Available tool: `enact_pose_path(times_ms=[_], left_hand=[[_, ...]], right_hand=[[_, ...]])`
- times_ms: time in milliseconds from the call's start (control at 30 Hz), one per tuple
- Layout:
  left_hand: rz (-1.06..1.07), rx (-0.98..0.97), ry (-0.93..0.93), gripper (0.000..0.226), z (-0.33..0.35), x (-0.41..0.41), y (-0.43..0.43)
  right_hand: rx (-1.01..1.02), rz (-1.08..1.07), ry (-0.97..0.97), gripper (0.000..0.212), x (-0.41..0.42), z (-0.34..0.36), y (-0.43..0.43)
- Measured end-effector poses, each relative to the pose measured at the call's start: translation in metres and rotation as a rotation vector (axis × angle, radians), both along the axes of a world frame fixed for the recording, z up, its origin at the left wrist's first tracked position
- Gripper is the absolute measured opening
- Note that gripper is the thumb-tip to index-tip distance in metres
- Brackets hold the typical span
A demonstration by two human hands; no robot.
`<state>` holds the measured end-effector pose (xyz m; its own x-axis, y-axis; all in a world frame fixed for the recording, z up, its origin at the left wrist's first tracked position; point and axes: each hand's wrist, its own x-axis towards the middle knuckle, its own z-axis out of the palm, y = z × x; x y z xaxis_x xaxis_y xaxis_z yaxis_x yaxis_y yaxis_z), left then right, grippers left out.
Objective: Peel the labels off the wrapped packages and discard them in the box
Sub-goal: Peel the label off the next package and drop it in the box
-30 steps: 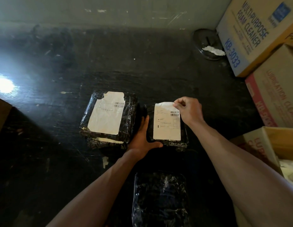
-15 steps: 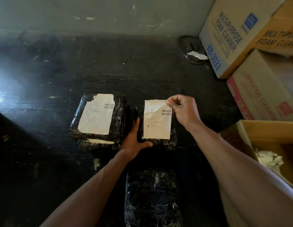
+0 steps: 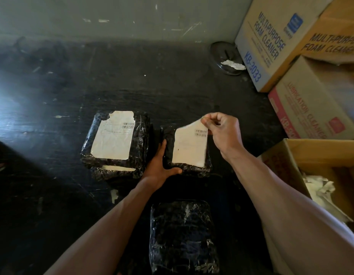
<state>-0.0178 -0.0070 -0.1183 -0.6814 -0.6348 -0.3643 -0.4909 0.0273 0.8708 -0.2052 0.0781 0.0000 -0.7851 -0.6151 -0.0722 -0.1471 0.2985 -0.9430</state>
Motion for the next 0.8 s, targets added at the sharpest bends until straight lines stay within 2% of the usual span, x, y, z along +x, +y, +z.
enact_pose_path(times_ms=[67,167,367,567,667,800], left_hand=[[-0.012,-0.005,-0.012,0.117,0.000,0.002,0.002],[-0.015,0.014,-0.016,0.116,0.006,0.003,0.003],[0.026,-0.041,-0.047,0.121,0.021,0.004,0.013],[0.073,-0.199,-0.099,0.109,0.042,0.018,0.035],[0.080,-0.237,-0.066,0.109,0.061,0.015,0.051],[-0.029,-0.295,0.013,0.106,0.094,-0.007,0.088]], right_hand=[[-0.164,-0.157,-0.017,0.009,-0.011,0.028,-0.009],[-0.222,-0.157,0.133,0.007,-0.028,0.080,-0.014],[-0.083,-0.119,0.162,0.009,-0.033,0.067,0.007],[0.008,-0.160,0.193,0.014,-0.037,0.060,0.043],[0.020,-0.163,0.198,0.015,-0.038,0.065,0.069],[0.051,-0.209,0.229,0.014,-0.046,0.081,0.124]])
